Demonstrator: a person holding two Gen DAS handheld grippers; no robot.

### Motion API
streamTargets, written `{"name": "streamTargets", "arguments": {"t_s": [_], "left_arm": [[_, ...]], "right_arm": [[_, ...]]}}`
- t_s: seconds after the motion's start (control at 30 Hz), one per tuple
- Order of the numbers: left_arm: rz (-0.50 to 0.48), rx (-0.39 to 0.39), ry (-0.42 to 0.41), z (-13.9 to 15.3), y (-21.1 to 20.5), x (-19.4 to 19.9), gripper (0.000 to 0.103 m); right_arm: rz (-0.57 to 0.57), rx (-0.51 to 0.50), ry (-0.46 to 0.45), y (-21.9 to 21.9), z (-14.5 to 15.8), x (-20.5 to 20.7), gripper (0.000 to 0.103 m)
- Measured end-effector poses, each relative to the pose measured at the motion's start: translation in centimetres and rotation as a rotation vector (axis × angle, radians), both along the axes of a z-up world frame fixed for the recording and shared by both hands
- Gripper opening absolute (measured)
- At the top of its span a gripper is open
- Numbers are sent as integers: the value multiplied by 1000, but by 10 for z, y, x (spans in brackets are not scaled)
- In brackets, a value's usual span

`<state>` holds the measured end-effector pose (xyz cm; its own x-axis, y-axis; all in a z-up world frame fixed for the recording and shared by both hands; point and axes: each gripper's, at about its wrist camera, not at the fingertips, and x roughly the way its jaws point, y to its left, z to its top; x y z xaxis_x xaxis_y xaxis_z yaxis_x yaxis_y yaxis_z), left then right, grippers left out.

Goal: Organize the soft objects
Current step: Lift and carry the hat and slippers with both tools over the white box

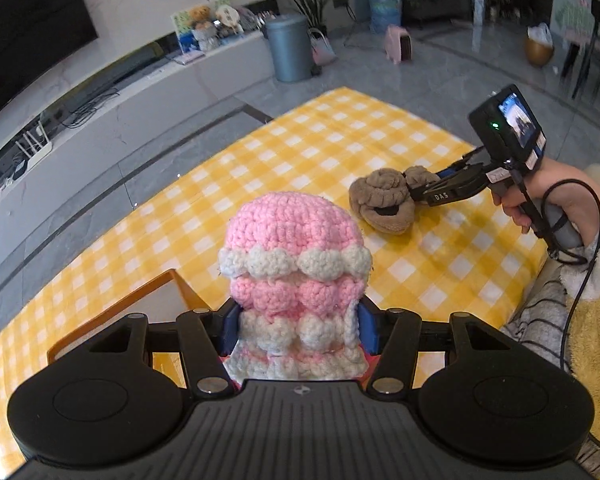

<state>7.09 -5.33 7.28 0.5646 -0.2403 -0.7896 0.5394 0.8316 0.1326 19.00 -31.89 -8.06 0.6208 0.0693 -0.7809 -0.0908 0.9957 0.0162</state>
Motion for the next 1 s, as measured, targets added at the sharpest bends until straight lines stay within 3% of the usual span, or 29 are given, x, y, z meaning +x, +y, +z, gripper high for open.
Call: {"name": "streamTargets", "arguments": {"t_s": [0.27,0.37,0.63,0.8,1.0], "left_arm": [[98,-172,-73,11,41,-18,64],[125,-200,-111,11,52,-24,64],[304,-398,-232,13,91,-42,64],[390,-539,-250,7,126,-61,64],[529,-563,-286,-2,168,-72,64]], "right_arm": [[51,129,-140,11,44,-21,32],[70,182,-181,16,57,-27,32],[133,304,-321,48,96,-50,32],[201,389,-306,75,103,-58,32],[338,372,-318,124,114,-76,32]]}}
